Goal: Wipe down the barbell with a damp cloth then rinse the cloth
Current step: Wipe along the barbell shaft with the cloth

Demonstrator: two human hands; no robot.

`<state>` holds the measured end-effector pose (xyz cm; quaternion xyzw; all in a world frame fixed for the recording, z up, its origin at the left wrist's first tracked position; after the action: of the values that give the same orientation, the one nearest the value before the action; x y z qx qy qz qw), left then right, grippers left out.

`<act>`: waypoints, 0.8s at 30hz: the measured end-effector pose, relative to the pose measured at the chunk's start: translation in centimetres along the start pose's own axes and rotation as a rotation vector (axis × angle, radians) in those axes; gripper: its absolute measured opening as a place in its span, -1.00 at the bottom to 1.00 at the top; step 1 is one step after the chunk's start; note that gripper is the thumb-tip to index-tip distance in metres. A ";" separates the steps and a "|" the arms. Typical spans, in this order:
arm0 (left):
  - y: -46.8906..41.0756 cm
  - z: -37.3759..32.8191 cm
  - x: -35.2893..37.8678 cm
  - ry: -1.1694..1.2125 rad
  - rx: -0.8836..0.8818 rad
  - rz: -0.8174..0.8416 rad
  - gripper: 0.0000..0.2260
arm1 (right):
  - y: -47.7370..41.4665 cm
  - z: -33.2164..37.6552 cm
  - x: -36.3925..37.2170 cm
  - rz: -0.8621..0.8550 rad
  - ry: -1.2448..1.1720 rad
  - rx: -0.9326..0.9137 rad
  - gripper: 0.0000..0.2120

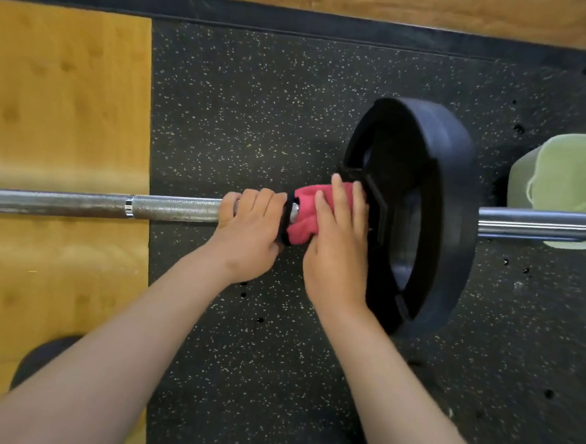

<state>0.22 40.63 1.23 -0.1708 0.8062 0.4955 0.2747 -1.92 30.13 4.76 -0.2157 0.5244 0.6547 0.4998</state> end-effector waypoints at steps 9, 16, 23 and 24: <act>2.2 -1.1 3.2 0.058 0.070 0.050 -0.40 | 8.9 -0.7 5.2 -0.094 -0.427 0.161 -0.26; 2.9 -1.3 4.7 0.119 0.078 0.094 -0.44 | 13.3 -1.3 7.5 -0.229 -1.408 0.527 -0.44; 3.0 -1.1 4.7 0.185 0.090 0.061 -0.59 | 11.4 0.8 8.3 -0.262 -2.582 0.551 -0.68; 2.9 -1.0 4.7 0.201 0.089 0.063 -0.61 | 11.0 0.8 8.1 -0.245 -2.618 0.536 -0.64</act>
<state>-5.36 41.03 0.74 -0.1819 0.8558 0.4481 0.1839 -14.69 34.84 3.67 0.6239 -0.2476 0.2070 0.7118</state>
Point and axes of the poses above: each hand's wrist, its own y-axis away from the middle knuckle, its own x-axis out of the palm, z = x × y, the point moved 9 cm from there along -y, towards the middle knuckle, and after that the axes turned 14 degrees about z, right-handed, at the moved point
